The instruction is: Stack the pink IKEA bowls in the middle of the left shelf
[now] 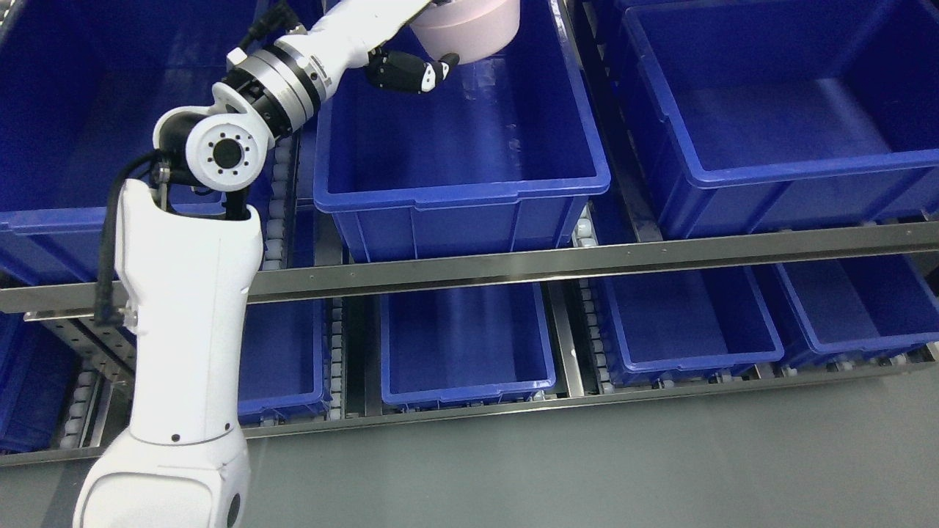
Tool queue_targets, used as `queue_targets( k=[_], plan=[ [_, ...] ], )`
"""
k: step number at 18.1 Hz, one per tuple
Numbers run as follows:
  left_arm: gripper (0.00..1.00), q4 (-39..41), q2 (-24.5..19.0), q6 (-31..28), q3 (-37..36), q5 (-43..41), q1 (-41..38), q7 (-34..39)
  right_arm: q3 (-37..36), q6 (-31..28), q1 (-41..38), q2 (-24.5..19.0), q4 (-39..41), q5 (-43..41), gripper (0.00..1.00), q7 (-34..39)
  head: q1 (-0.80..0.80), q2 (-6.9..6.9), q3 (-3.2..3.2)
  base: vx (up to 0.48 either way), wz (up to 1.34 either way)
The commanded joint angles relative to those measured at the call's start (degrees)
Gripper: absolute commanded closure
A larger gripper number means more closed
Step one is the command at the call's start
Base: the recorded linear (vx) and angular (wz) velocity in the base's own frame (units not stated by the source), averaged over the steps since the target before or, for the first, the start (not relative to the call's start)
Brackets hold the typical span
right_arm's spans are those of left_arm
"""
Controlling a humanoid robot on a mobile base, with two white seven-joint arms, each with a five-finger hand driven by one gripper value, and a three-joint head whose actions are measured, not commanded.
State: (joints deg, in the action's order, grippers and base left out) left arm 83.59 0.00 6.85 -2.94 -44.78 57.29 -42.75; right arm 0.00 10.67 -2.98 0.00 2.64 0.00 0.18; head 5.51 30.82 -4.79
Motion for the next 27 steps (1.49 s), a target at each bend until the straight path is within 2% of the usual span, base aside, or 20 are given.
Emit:
queue_targets(
  k=[1, 4, 9, 12, 14, 18, 21, 23, 24, 27],
  plan=[
    [0.93, -17.9, -1.0, 0.5, -4.3, -2.1, 1.2, 0.3, -0.5, 0.0, 0.0, 1.0, 0.0, 0.4, 0.00, 0.0, 0.00, 0.00, 0.00, -0.006, -0.08],
    [0.92, -20.5, -1.0, 0.5, -4.0, -2.5, 1.3, 0.8, -0.5, 0.0, 0.0, 1.0, 0.0, 0.4, 0.00, 0.0, 0.00, 0.00, 0.00, -0.004, -0.05],
    [0.85, -24.4, -1.0, 0.4, -2.8, -2.5, 1.2, 9.5, -0.5, 0.0, 0.0, 1.0, 0.0, 0.4, 0.00, 0.0, 0.00, 0.00, 0.00, 0.000, 0.00],
    [0.81, -25.3, -1.0, 0.4, -2.8, -2.4, 1.0, 11.8, -0.5, 0.0, 0.0, 1.0, 0.0, 0.4, 0.00, 0.0, 0.00, -0.01, 0.00, 0.000, 0.00],
    [0.63, -26.7, -1.0, 0.4, -3.1, -2.4, 1.0, 13.4, -0.5, 0.0, 0.0, 1.0, 0.0, 0.4, 0.00, 0.0, 0.00, -0.01, 0.00, 0.000, 0.00],
    [0.51, -27.0, -1.0, 0.2, -3.0, -2.4, 0.7, 14.4, -0.5, 0.1, 0.0, 1.0, 0.0, 0.4, 0.00, 0.0, 0.00, -0.01, 0.00, 0.000, 0.00],
    [0.29, -26.9, -1.0, 0.4, -2.8, -1.6, 0.8, 17.4, -0.5, 0.0, 0.0, 1.0, 0.0, 0.4, 0.00, 0.0, 0.00, -0.01, 0.00, 0.000, 0.00],
    [0.10, -26.8, -1.0, 0.4, -2.3, 1.4, 1.0, 25.8, -0.5, 0.1, 0.0, 1.0, 0.0, 0.4, 0.00, 0.0, 0.00, -0.01, 0.00, 0.000, 0.00],
    [0.04, -26.7, -1.0, 0.3, -1.6, 6.7, 0.9, 32.2, -0.5, 0.0, 0.0, 1.0, 0.0, 0.4, 0.00, 0.0, 0.00, -0.01, 0.00, 0.000, 0.00],
    [0.03, -24.8, -1.0, -0.6, 0.4, 28.8, 0.0, 51.9, -0.5, 0.0, 0.0, 1.0, 0.0, 0.4, 0.00, 0.0, 0.00, -0.01, 0.00, 0.002, -0.04]
  ],
)
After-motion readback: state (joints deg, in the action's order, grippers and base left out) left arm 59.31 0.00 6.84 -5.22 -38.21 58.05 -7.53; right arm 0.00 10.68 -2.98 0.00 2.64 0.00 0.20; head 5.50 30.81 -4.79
